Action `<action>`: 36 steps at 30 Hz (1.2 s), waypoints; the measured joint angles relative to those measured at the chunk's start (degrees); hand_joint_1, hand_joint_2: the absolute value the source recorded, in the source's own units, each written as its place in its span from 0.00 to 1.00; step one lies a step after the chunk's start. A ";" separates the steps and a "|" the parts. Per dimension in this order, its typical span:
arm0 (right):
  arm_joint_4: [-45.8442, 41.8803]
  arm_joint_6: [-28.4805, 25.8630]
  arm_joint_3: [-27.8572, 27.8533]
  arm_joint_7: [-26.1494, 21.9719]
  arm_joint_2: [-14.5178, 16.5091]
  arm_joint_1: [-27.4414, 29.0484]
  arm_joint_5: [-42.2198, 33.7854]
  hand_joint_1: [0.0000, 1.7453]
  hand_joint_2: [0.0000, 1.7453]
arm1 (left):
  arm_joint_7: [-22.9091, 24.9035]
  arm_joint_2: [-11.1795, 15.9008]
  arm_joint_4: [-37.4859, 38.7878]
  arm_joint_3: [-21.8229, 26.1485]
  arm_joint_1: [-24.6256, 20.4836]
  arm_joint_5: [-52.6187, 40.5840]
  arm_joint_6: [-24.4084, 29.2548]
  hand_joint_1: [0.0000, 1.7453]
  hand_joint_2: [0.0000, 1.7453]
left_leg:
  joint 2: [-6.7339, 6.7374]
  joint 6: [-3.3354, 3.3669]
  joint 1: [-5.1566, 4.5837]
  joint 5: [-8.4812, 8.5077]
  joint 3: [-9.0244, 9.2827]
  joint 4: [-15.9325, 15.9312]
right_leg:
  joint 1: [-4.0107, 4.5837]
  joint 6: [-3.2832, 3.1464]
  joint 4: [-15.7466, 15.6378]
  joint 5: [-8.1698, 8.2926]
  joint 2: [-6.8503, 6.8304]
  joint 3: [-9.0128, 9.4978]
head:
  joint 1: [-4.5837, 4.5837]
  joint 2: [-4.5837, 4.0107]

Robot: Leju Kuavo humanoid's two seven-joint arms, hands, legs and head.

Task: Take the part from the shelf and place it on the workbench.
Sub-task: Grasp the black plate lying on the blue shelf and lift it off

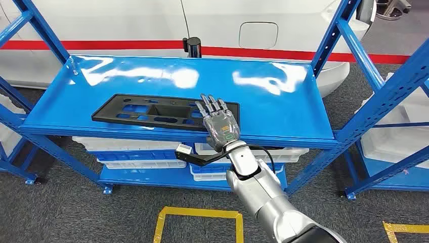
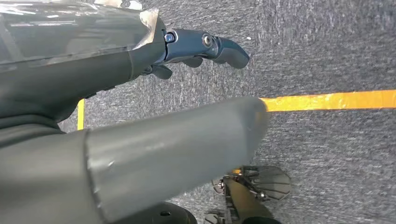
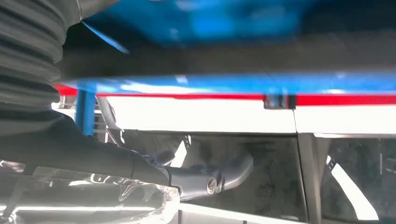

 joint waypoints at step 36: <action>1.61 -1.61 -2.58 -1.29 -0.61 0.39 1.98 1.00 1.00 | -11.42 -0.74 0.00 0.07 -0.41 -0.61 4.83 0.00 0.50 | -0.33 -1.48 -0.51 -2.44 1.20 1.00 | -0.75 0.43 -2.61 5.19 -0.17 -2.57 | 0.08 0.00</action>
